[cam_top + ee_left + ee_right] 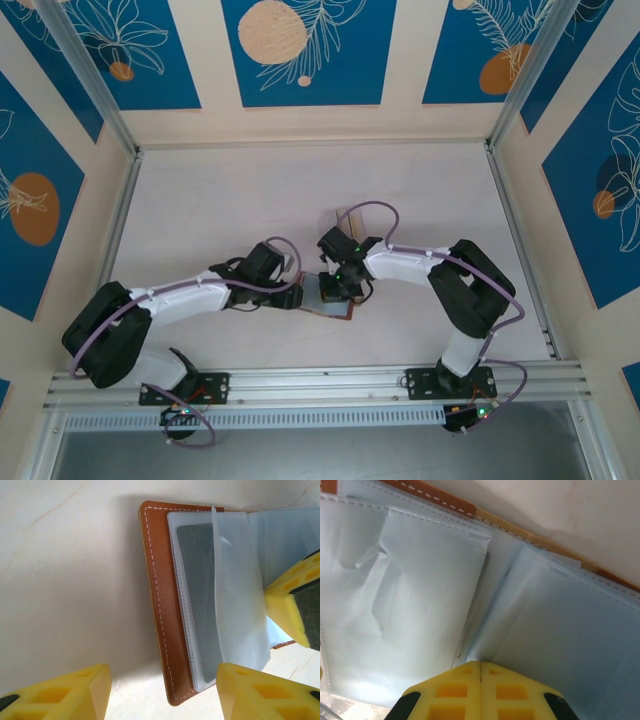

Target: Put the credit cards into the card holder

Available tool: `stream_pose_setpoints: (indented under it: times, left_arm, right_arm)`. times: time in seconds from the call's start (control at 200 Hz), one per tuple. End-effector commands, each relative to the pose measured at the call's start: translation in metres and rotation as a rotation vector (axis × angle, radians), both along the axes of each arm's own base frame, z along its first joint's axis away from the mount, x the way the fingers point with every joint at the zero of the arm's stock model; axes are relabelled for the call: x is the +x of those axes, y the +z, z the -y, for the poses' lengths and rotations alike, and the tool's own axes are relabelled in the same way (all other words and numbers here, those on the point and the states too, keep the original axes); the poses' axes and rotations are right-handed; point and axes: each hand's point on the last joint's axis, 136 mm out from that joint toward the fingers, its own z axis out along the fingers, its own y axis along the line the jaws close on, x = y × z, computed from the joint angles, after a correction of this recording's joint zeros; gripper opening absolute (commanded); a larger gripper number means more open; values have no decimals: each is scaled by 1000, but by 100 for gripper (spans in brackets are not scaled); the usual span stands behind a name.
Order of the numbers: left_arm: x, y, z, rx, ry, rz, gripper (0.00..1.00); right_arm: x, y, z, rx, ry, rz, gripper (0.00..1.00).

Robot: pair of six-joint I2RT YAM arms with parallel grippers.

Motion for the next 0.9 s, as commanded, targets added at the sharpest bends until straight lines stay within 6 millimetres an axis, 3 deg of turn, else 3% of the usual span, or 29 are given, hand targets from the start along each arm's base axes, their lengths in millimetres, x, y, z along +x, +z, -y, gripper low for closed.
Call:
stream_pose_setpoints:
  times: [0.0,0.16,0.31,0.47,0.895]
  left_arm:
    - [11,13,10,-13,-17,53,59]
    - [16,22,15,-26,-13,62,60]
    - [22,29,17,-28,5,74,61]
    - [28,29,22,-27,17,63,60]
    - [36,16,25,24,11,30,58]
  right_arm:
    - [7,-5,25,-111,46,45,3]
    - [13,9,27,-97,79,69,4]
    - [16,30,11,-5,85,89,6]
    - [21,41,0,5,100,116,5]
    - [25,8,-13,-12,82,34,3]
